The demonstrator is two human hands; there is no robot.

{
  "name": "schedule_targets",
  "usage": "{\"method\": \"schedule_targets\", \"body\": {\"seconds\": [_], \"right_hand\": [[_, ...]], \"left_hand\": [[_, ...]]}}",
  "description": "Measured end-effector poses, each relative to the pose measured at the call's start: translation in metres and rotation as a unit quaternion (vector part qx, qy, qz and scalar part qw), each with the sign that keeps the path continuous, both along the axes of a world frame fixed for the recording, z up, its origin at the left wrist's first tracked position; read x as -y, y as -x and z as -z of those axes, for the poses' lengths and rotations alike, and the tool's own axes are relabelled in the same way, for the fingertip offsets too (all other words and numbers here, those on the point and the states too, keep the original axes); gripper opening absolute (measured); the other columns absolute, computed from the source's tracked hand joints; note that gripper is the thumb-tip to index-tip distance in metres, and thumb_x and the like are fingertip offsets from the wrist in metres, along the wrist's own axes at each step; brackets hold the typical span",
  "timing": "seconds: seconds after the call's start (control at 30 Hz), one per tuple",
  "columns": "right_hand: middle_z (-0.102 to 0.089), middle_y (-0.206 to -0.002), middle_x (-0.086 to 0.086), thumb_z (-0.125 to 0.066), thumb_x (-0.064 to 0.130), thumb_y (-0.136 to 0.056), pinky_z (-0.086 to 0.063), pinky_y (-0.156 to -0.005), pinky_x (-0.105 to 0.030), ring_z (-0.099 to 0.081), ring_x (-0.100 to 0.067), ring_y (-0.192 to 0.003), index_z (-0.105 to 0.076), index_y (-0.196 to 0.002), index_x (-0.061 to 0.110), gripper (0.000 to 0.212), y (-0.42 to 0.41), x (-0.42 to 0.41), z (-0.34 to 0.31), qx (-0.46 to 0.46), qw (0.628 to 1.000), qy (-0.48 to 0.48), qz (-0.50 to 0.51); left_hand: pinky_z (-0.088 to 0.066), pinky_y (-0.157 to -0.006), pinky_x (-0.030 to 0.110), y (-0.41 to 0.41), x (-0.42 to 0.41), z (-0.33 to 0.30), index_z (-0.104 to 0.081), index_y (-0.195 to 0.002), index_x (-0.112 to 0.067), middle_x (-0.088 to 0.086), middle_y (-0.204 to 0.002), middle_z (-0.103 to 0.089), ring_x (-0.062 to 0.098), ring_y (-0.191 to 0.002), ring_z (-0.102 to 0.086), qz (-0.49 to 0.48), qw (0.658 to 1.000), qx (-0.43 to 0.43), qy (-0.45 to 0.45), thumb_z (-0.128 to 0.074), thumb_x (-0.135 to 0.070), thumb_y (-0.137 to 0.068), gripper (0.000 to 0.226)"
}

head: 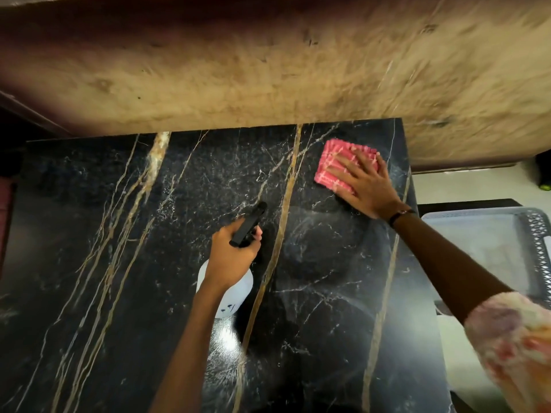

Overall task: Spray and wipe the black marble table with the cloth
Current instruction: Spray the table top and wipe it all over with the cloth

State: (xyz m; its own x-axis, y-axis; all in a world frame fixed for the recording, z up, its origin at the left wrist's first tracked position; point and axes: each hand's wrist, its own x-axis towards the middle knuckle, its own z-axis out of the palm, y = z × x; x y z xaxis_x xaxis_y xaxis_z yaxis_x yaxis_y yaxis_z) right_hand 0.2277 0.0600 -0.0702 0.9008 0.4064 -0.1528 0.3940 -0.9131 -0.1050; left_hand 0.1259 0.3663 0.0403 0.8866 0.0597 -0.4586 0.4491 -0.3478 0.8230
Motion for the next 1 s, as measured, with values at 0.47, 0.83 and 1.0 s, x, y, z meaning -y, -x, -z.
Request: {"method": "schedule_targets", "body": {"seconds": [0.47,0.83,1.0], "right_hand": [[-0.027,-0.155,0.006,-0.029,0.055,-0.097,-0.006,-0.113,-0.065,-0.016,-0.029,-0.146,-0.028,-0.145,0.041,0.049,0.097,-0.08,0.001,0.011,0.987,-0.028,-0.158],[-0.02,-0.158,0.004,-0.009,0.059,-0.092,0.008,-0.106,-0.069,-0.006,-0.033,-0.147,-0.026,-0.146,0.041,0.06,0.059,-0.104,-0.006,-0.023,0.999,0.001,0.038],[-0.03,-0.155,0.004,-0.019,0.053,-0.097,-0.012,-0.109,-0.072,-0.017,-0.034,-0.146,-0.032,-0.144,0.038,0.051,0.125,-0.135,-0.004,-0.029,0.992,-0.011,-0.124]], "left_hand": [[-0.038,-0.053,0.027,0.037,0.005,-0.001,-0.064,-0.076,-0.019,0.007,-0.069,-0.061,0.012,-0.049,-0.047,-0.014,1.0,-0.014,-0.004,-0.059,0.0,-0.084,0.021],[-0.044,-0.065,0.015,0.07,0.004,-0.004,-0.066,-0.08,-0.01,0.005,-0.076,-0.065,0.001,-0.06,-0.056,-0.018,1.0,-0.008,-0.008,-0.059,0.004,-0.082,0.016],[-0.049,-0.072,0.035,0.085,0.006,-0.004,-0.065,-0.073,-0.016,0.016,-0.076,-0.065,0.028,-0.073,-0.06,-0.025,1.0,0.005,-0.007,-0.06,0.001,-0.082,0.02]]}}
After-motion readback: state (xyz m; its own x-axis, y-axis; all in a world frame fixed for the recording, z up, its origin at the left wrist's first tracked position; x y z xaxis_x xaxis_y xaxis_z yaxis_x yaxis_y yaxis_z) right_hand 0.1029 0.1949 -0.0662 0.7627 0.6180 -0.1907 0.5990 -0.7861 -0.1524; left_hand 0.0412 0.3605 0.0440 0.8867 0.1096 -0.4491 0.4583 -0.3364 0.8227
